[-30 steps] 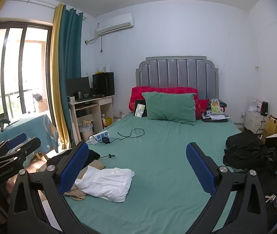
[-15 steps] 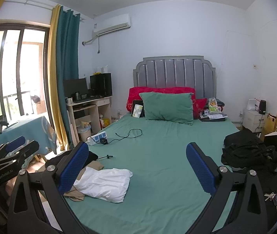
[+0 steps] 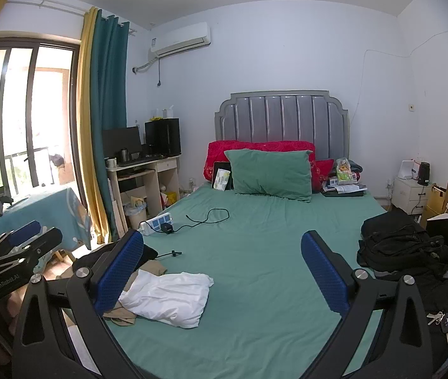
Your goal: Fold large clothes
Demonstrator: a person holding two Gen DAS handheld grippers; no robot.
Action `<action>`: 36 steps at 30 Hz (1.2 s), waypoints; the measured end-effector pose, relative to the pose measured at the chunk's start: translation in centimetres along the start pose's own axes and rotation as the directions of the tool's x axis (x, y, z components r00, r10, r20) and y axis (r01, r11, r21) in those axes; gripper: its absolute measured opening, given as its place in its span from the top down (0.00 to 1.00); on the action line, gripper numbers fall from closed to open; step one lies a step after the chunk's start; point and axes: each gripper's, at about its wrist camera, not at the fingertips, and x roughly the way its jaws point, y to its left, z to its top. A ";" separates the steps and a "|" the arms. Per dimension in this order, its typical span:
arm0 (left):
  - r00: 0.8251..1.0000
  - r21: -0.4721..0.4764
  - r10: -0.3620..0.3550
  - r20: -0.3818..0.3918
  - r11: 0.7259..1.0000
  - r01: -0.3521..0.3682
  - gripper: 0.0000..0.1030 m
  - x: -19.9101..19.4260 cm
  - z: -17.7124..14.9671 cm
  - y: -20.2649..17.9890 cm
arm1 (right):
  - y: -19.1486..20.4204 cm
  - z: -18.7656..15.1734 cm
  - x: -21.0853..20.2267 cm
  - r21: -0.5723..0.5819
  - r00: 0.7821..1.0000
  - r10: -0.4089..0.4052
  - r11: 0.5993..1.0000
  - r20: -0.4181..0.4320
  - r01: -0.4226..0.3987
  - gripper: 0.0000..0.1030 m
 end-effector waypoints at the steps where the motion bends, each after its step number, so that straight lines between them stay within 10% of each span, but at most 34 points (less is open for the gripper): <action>1: 1.000 0.001 -0.001 0.000 1.000 0.001 0.19 0.0 0.0 -0.1 | 0.0 0.0 -0.1 0.001 1.000 0.000 1.000 0.000 0.000 0.04; 36: 1.000 -0.003 -0.019 -0.001 1.000 0.019 0.19 -0.3 -0.3 -0.6 | -0.6 0.3 -0.2 0.000 1.000 -0.020 1.000 -0.006 0.020 0.04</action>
